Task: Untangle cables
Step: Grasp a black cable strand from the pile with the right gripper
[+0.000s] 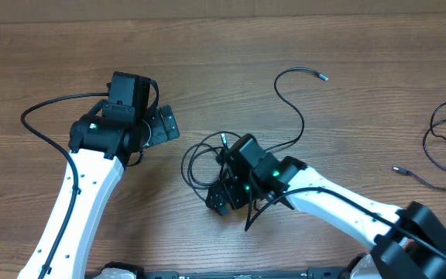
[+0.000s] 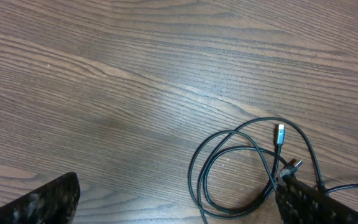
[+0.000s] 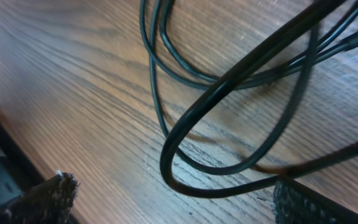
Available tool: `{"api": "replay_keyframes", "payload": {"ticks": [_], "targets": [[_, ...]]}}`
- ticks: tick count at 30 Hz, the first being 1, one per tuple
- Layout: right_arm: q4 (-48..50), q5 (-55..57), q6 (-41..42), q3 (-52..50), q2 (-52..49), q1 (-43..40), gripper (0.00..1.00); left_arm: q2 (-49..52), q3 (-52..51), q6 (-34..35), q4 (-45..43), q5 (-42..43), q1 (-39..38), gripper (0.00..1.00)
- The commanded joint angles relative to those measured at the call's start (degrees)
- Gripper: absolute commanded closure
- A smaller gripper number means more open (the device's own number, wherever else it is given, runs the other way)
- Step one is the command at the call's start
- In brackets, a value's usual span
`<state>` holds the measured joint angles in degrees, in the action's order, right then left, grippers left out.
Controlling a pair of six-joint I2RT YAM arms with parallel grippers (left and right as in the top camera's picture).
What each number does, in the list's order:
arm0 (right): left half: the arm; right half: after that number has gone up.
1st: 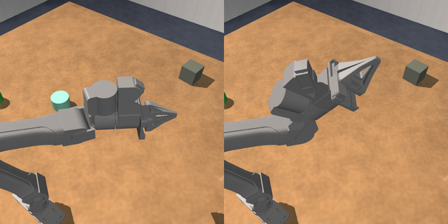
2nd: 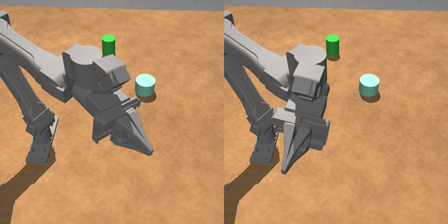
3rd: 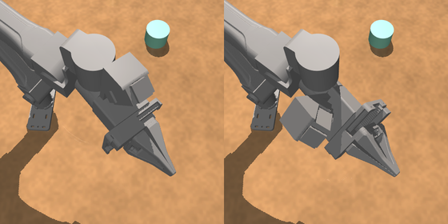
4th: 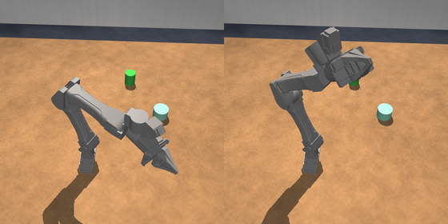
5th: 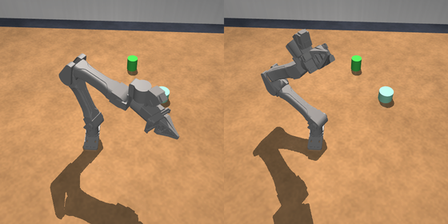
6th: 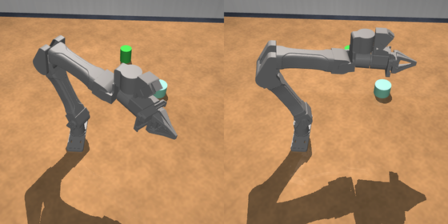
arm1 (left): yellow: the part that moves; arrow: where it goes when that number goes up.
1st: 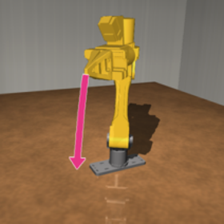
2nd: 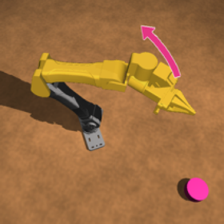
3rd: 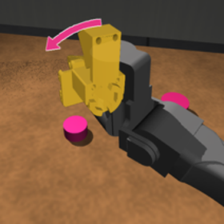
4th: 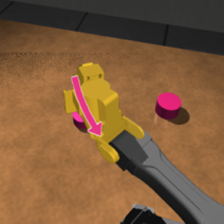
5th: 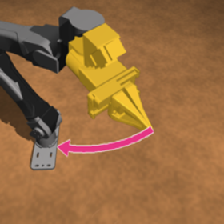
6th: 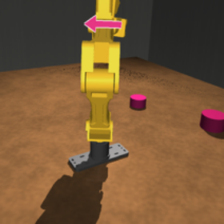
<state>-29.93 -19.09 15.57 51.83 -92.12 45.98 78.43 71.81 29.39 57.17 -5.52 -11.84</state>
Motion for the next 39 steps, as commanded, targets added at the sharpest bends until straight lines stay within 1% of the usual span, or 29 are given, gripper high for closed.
{"api": "replay_keyframes", "payload": {"ticks": [1, 2, 3, 6, 7, 9, 10, 16, 19, 20, 21, 23, 24, 26, 27, 28, 29, 30, 32, 34, 39], "targets": [[1.46, 3.04, -0.76, -0.48, -2.89, 0.52, 0.14, -0.94, 0.66, -1.29, -0.17, 0.24, 0.24, 0.0], [2.12, 3.72, -0.37, -0.48, -3.61, 0.52, 0.31, -0.94, 0.66, -1.29, -0.15, 0.24, 0.24, 0.0], [2.95, 5.66, 1.9, -0.48, -4.52, 0.52, 0.52, -0.94, 0.66, -1.27, -0.17, 0.24, 0.24, 0.0], [3.52, 11.85, 7.32, -0.15, -4.94, 0.48, 0.74, -0.94, 0.66, -1.29, -0.17, 0.24, 0.24, 0.0], [3.5, 11.96, 8.46, 0.59, -4.85, 0.22, 0.83, -0.94, 0.66, -1.29, -0.17, 0.24, 0.24, 0.0], [2.84, 11.87, 8.46, 1.55, -4.68, 0.07, 0.94, -0.94, 0.66, -1.29, -0.17, 0.24, 0.24, 0.0], [1.53, 12.0, 8.46, 2.4, -4.31, -0.04, 0.96, -0.94, 0.66, -1.29, -0.17, 0.24, 0.24, 0.0], [-7.1, 16.11, 7.87, 6.4, -0.09, -0.09, 0.96, -0.94, 0.66, -1.29, -0.17, 0.24, 0.24, 0.0], [-9.42, 16.02, 4.81, 7.5, 2.82, -0.07, 0.96, -0.94, 0.66, -1.29, -0.17, 0.24, 0.24, 0.0], [-10.47, 15.61, 3.32, 7.72, 4.04, -0.07, 0.87, -0.94, 0.66, -1.29, -0.17, 0.24, 0.24, 0.0], [-11.19, 14.93, 2.12, 7.72, 4.96, -0.07, 0.76, -0.94, 0.66, -1.29, -0.17, 0.24, 0.24, 0.0], [-11.54, 14.36, 1.9, 7.72, 5.22, -0.07, 0.77, -0.94, 0.66, -1.27, -0.17, 0.24, 0.24, 0.0], [-11.61, 14.27, 1.92, 7.72, 5.22, -0.07, 0.8, -0.94, 0.66, -1.29, -0.17, 0.24, 0.24, 0.0], [-11.56, 14.32, 1.9, 7.72, 5.22, -0.07, 0.79, -0.94, 0.66, -1.29, -0.17, 0.24, 0.24, 0.0], [-11.47, 14.36, 1.9, 7.72, 5.22, -0.09, 0.59, -0.94, 0.66, -1.29, -0.17, 0.24, 0.24, 0.0], [-11.28, 14.36, 1.92, 7.72, 5.22, -0.09, 0.45, -0.94, 0.66, -1.27, -0.17, 0.24, 0.24, 0.0], [-10.8, 14.36, 1.92, 7.72, 5.22, -0.09, 0.24, -0.94, 0.66, -1.29, -0.17, 0.24, 0.24, 0.0], [-9.9, 14.34, 1.92, 7.72, 5.22, -0.09, 0.16, -0.94, 0.66, -1.29, -0.17, 0.24, 0.22, 0.0], [-8.17, 14.36, 1.92, 7.69, 5.11, -0.07, 0.16, -0.94, 0.66, -1.29, -0.17, 0.24, 0.24, 0.0], [-5.55, 14.29, 1.97, 7.48, 4.0, -0.02, 0.2, -0.94, 0.66, -1.29, -0.17, 0.24, 0.24, 0.0], [-4.04, 14.05, 2.47, 7.43, -1.51, 0.15, 0.31, -0.94, 0.66, -1.27, -0.17, 0.24, 0.24, 0.0]]}}
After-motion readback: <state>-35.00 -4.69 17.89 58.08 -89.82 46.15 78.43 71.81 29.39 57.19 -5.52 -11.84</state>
